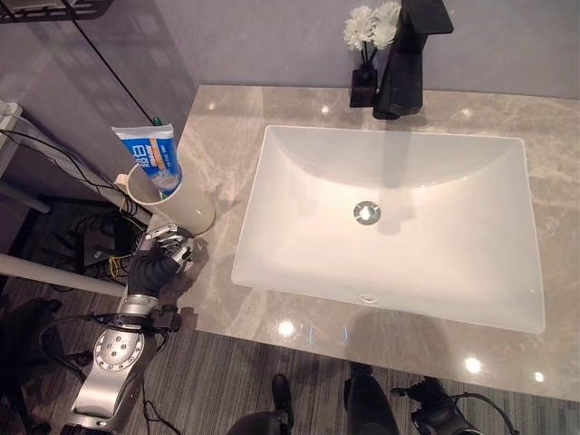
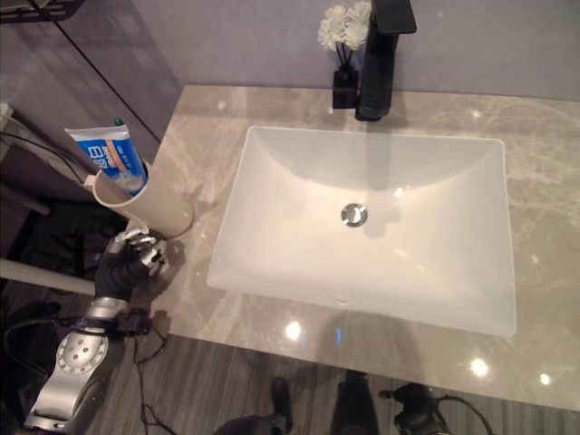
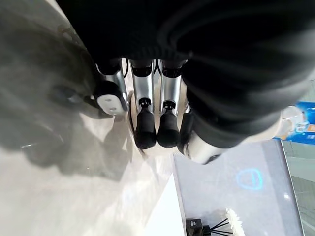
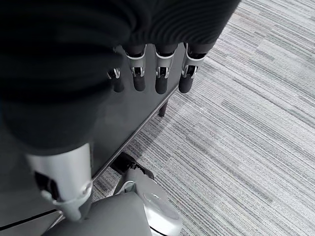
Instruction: Put brush and paste in cup on sink, flatten towel.
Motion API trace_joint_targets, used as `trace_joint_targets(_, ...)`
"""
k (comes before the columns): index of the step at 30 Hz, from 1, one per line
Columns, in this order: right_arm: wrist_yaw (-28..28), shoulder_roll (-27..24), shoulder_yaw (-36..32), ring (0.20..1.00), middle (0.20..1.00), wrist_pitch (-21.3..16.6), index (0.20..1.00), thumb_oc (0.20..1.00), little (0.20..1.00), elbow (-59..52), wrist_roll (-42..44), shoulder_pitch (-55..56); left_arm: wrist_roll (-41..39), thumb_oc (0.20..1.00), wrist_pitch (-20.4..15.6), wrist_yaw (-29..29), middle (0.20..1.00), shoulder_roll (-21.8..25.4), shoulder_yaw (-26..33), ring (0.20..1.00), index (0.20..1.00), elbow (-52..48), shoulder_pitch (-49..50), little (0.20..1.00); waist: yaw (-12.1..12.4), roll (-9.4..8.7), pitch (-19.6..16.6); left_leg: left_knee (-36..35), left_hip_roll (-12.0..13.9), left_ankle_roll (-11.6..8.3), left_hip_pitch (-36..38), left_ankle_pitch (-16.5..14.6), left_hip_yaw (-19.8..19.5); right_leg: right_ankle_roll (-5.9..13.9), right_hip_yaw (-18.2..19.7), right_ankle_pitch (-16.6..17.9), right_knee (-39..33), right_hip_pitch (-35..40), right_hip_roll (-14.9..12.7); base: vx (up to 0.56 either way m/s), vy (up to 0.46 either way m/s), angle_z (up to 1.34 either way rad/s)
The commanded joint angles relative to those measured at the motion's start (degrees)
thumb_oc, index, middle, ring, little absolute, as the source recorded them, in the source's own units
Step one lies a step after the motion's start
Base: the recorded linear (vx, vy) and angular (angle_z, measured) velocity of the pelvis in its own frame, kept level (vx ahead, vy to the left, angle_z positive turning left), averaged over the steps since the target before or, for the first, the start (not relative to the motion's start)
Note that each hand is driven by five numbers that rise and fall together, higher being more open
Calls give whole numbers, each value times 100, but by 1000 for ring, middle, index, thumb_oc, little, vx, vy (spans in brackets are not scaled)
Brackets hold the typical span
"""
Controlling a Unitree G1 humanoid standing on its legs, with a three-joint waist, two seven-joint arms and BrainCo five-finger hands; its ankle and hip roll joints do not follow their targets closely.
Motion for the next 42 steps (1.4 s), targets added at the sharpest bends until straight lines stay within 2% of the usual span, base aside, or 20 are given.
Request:
trace_joint_targets(1,-99,119,235,1000,1000,-64,1000,1000,1000,36,206,-250,208,200,-104,151,200,92,306,200,200,190,-139,200,-74,-124,137,278,-135,44,76,-270,-114,287,456,38,-8,44,24,0,0,0)
trace_joint_targets(9,-98,143,278,1000,1000,-68,1000,1000,1000,16,201,-237,322,200,-119,264,200,175,353,200,200,263,-316,200,-88,-118,92,299,-116,33,57,-304,-93,269,488,7,-8,19,50,4,1,0)
trace_joint_targets(21,-122,117,296,1000,1000,-84,1000,1000,1000,-2,231,-207,376,200,-165,580,200,232,328,200,200,610,-989,200,-248,-127,78,265,-126,19,22,-307,7,269,606,43,-8,-114,102,5,7,-6)
trace_joint_targets(33,-139,80,329,1000,1000,-104,1000,1000,1000,-102,287,-219,378,200,-156,767,200,478,205,200,200,970,-1566,200,-344,-152,72,246,-113,10,12,-306,61,254,666,61,-8,-179,164,0,0,0)
trace_joint_targets(42,-130,69,258,1000,1000,-102,1000,1000,1000,-39,312,-190,132,200,-176,567,200,376,368,200,200,889,-1069,200,-275,-143,111,274,-107,8,-4,-309,39,240,670,56,-8,-172,174,0,0,0)
